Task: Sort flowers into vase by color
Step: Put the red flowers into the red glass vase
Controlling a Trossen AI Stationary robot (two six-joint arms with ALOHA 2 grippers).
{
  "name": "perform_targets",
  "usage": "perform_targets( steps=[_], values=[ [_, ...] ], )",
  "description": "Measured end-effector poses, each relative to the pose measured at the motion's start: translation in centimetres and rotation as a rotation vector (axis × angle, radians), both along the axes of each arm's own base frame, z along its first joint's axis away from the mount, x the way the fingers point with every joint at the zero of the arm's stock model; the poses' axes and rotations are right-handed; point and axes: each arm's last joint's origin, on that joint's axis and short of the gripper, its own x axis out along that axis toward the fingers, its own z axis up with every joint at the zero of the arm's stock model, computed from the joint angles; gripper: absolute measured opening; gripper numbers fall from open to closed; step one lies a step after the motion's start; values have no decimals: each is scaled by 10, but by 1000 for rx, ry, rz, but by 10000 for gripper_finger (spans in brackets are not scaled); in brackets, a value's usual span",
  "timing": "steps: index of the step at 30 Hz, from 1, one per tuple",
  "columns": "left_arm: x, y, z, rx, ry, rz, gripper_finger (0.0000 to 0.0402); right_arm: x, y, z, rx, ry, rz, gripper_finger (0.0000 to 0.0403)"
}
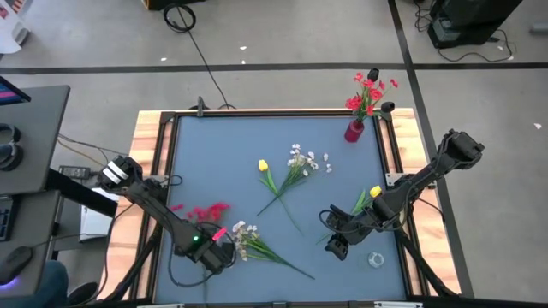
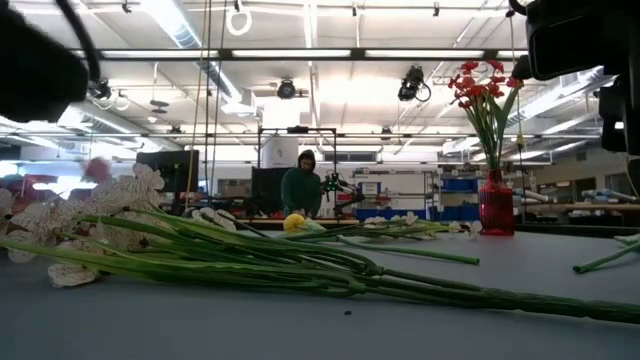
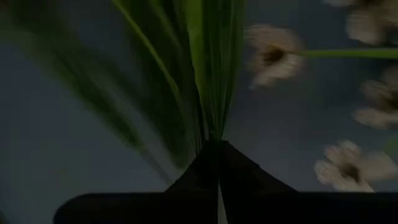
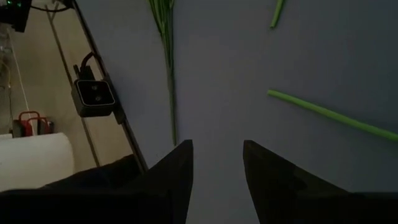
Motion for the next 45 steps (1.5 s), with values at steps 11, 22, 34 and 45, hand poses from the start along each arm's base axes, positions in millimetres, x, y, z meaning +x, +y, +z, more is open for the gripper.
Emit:
perform_targets(
  steps=[11, 22, 34, 45],
  values=[
    [2, -1, 11, 21, 7, 4, 96, 0, 0, 0, -10, -7, 13, 149],
    [-1, 6, -7, 34, -9, 49, 237, 0, 0, 0, -5, -4, 18, 149],
    [-6, 11, -23, -2, 11, 76, 113, -1, 1, 0, 8, 13, 38, 149],
    [-17, 17, -1, 19, 11, 19, 18, 0, 0, 0, 8, 14, 32, 149]
  ],
)
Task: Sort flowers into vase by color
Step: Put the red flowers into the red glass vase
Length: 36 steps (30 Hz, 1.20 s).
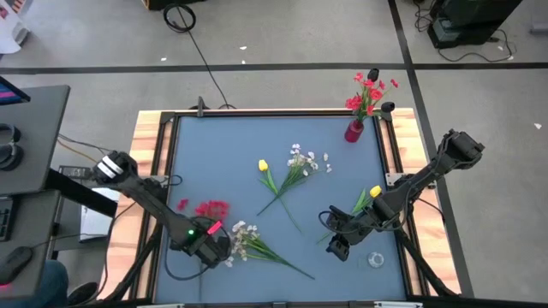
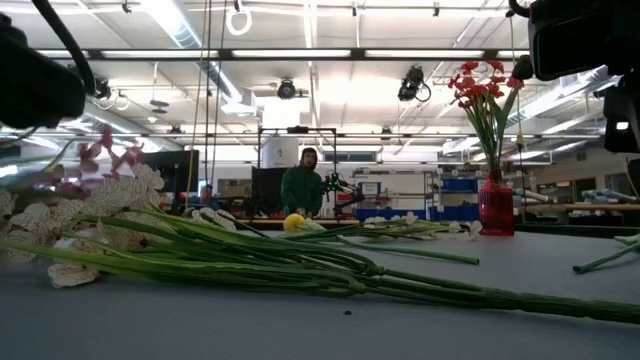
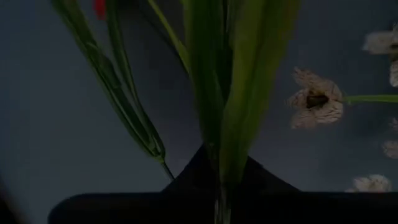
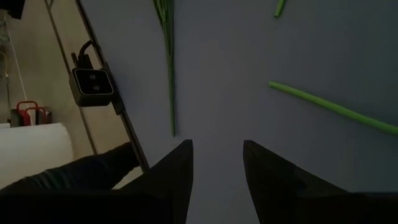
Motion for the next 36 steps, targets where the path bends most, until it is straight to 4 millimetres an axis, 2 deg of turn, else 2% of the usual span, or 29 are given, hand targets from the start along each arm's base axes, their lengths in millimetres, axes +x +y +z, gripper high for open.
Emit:
perform_targets(
  steps=[6, 10, 18, 23, 30, 36],
  values=[
    [-14, 20, 31, 74, -57, -48, 17, 2, 0, 1, 11, -17, -83, 149],
    [-20, 36, 53, 149, -173, -103, 14, 3, -1, 2, -2, -40, -150, 149],
    [-19, 71, 91, 278, -452, -234, 13, 14, -2, 13, -76, -272, -288, 149],
    [-3, 85, 115, 383, -706, -318, 13, 18, -12, 27, -140, -399, -375, 149],
    [32, 96, 145, 553, -1057, -512, 12, 32, -32, 53, -175, -603, -354, 153],
    [42, 105, 159, 662, -1180, -577, 13, 43, -43, 72, -204, -803, -286, 181]
  ],
)
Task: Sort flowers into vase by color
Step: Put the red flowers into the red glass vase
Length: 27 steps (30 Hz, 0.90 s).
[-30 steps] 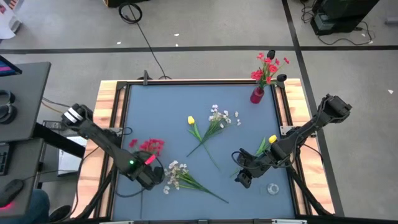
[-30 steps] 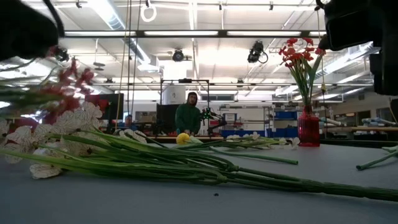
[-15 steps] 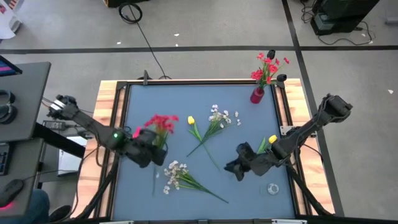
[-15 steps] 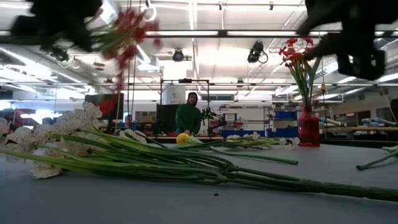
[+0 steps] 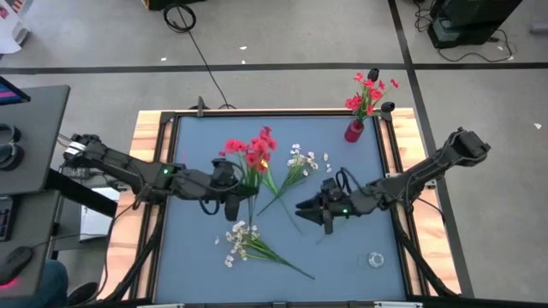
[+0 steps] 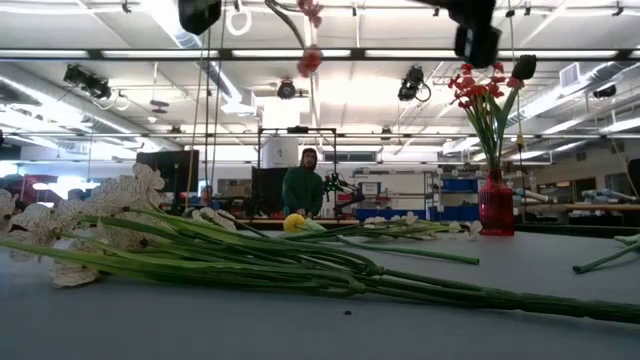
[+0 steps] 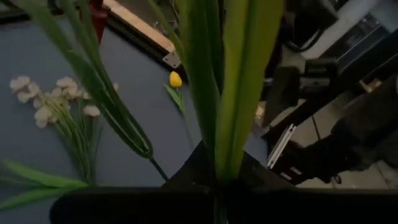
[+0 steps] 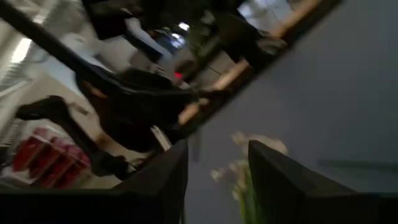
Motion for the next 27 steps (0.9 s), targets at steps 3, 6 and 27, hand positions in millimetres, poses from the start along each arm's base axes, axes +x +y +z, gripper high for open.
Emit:
perform_targets(
  steps=[3, 6, 27],
  values=[
    [4, 4, 1, 37, -20, 0, 13, 3, -4, 5, -21, -49, 21, 205],
    [17, 9, 5, 69, -111, 18, 14, 6, -10, 4, -50, -44, 5, 231],
    [81, 26, -23, 97, -329, -149, 16, 21, -47, 19, -130, -62, 34, 246]
  ],
)
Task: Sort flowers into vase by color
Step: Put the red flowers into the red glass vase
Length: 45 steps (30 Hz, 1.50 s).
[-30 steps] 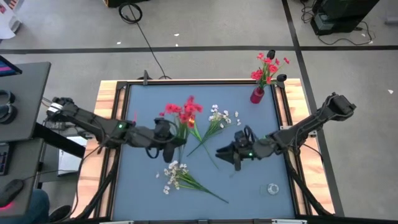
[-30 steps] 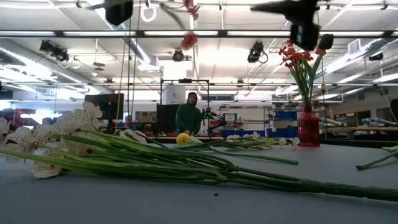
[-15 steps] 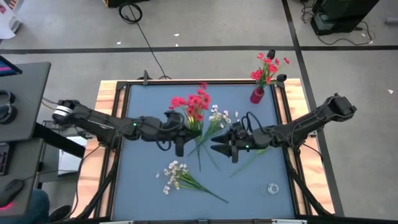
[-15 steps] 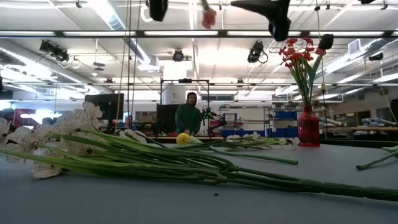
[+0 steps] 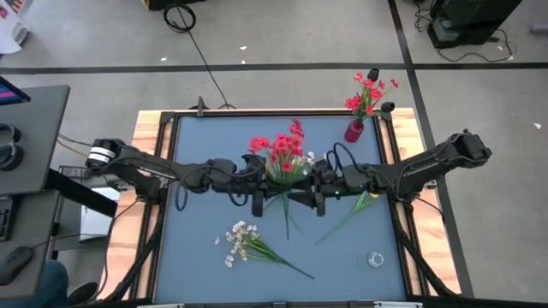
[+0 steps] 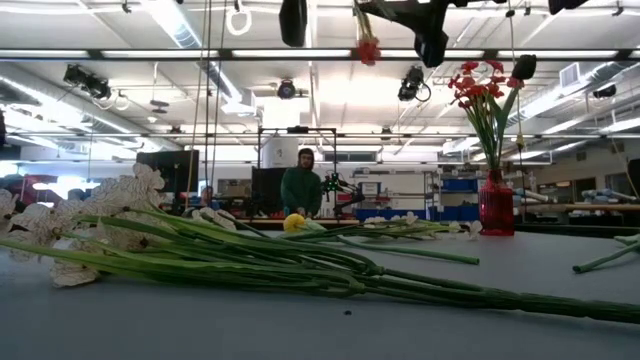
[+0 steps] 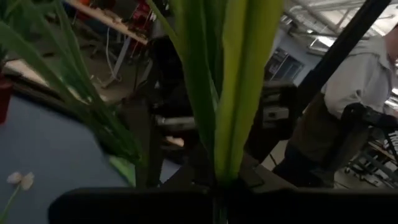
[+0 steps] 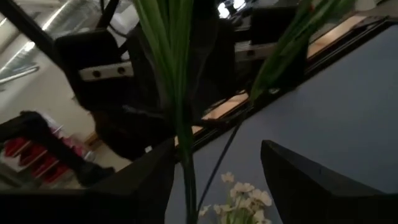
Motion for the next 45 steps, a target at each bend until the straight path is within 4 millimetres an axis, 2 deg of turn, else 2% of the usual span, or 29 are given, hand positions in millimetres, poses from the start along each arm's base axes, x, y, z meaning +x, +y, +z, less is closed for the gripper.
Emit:
perform_targets(
  steps=[7, 12, 17, 23, 24, 29, 33, 40, 45],
  values=[
    [5, 9, -4, 2, 1, 27, 16, 1, -2, 1, -5, -6, 74, 238],
    [5, 13, -4, 0, 0, 42, 16, 2, -8, 1, 13, -4, 52, 207],
    [5, 15, -4, 0, 1, 90, 43, 3, -14, 0, 20, 1, 28, 135],
    [5, 15, -4, 5, 2, 109, 120, 3, -20, -4, 10, 45, -1, 23],
    [5, 15, -4, 15, 2, 109, 134, 3, -21, -5, 6, 56, -16, 14],
    [-3, 17, 7, 88, -28, 117, 188, 2, -24, -7, -11, 75, -109, 10],
    [-19, 19, 22, 124, -7, 121, 216, -3, -25, -4, -37, 86, -155, 8],
    [-59, 26, 40, 142, 125, 166, 248, -23, -29, 11, -117, 96, -276, 8],
    [-79, 27, 50, 154, 140, 186, 251, -38, -33, 23, -163, 87, -325, 8]
  ],
)
